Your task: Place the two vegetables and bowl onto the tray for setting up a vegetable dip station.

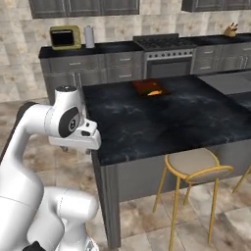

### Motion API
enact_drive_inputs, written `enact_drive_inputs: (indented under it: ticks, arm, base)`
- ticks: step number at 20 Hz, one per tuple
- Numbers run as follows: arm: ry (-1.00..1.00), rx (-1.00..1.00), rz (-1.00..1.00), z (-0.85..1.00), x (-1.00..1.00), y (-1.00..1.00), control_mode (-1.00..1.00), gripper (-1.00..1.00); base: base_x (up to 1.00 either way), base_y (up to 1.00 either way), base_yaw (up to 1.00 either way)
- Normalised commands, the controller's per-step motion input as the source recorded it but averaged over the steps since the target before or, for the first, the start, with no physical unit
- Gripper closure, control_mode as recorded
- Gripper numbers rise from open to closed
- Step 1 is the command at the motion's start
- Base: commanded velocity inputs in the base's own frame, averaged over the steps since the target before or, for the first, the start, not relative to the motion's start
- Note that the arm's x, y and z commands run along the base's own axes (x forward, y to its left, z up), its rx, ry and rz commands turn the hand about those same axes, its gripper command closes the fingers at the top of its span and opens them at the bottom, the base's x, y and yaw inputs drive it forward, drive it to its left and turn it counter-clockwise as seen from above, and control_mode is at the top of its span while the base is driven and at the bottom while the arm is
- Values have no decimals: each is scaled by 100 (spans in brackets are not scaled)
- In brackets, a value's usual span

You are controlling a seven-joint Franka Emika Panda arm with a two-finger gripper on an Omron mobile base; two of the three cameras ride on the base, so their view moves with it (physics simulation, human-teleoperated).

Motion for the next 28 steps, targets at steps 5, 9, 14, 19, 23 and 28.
enact_drive_inputs:
  ticks: [5,9,14,19,23,28]
  arm:
    - [0,0,0,0,0,0,100,-100]
    - [0,0,0,0,0,0,100,-100]
    - [0,0,0,0,0,0,100,-100]
    - [0,0,0,0,0,0,100,-100]
    - [0,0,0,0,0,0,100,-100]
    - [0,0,0,0,0,0,100,-100]
  base:
    - [0,-99,29]
    - [2,-100,29]
    - [11,-100,30]
    - [8,-100,29]
    - [0,-100,18]
    - [0,-98,17]
